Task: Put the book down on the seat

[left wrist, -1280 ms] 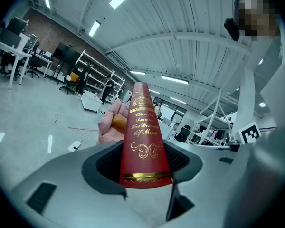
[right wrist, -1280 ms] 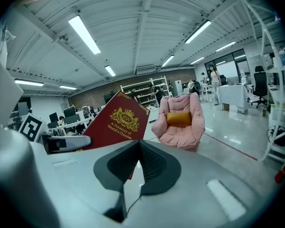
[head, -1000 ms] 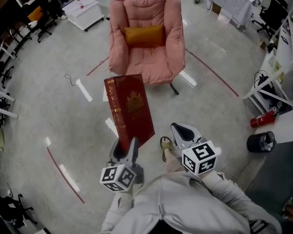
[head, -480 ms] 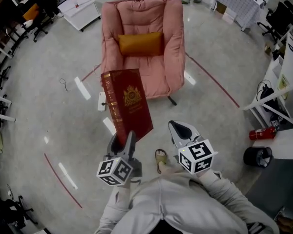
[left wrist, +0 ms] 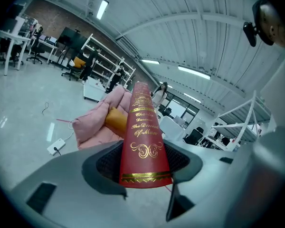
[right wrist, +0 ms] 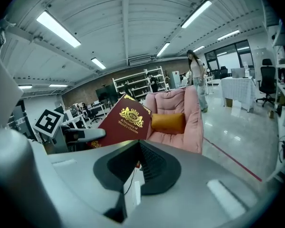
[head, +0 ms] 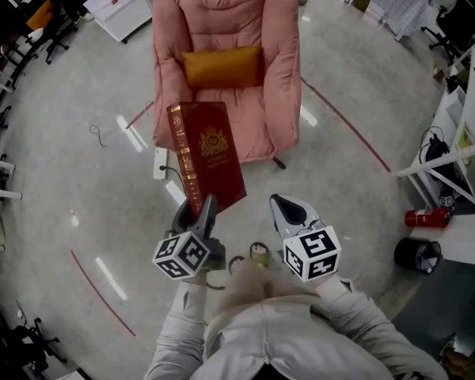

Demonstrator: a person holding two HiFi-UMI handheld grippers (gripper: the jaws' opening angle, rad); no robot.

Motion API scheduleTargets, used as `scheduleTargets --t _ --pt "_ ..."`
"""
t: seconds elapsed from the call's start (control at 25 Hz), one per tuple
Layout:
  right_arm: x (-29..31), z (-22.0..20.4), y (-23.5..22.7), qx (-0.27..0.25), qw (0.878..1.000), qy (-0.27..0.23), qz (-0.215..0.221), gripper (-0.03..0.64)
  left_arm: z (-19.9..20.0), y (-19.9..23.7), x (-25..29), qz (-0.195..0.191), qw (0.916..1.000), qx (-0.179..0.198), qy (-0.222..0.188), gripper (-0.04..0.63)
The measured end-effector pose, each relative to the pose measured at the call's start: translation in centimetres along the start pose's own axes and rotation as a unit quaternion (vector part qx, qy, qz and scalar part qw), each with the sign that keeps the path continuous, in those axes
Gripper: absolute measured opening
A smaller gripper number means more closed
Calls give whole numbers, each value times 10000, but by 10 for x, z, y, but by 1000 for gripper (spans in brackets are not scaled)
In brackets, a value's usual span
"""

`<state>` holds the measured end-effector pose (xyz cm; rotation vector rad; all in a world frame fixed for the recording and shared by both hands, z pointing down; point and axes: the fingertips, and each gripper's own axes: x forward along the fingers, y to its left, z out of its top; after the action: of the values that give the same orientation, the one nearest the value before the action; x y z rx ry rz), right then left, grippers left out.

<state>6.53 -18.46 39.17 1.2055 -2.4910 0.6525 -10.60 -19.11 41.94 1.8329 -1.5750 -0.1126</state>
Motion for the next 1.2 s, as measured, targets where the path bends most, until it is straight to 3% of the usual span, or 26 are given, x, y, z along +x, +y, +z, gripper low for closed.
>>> scheduleTargets --t 0.68,1.0,1.2 --pt "172 -2 -76 302 9982 273 -447 0 -21 90 158 229 9974 -290 622 242" --pt "251 -32 -109 464 9956 600 -557 0 -39 141 258 -16 9924 -773 957 242" --pt "283 -52 -129 620 9933 737 -646 0 -61 165 321 -399 9822 -1401 1187 242"
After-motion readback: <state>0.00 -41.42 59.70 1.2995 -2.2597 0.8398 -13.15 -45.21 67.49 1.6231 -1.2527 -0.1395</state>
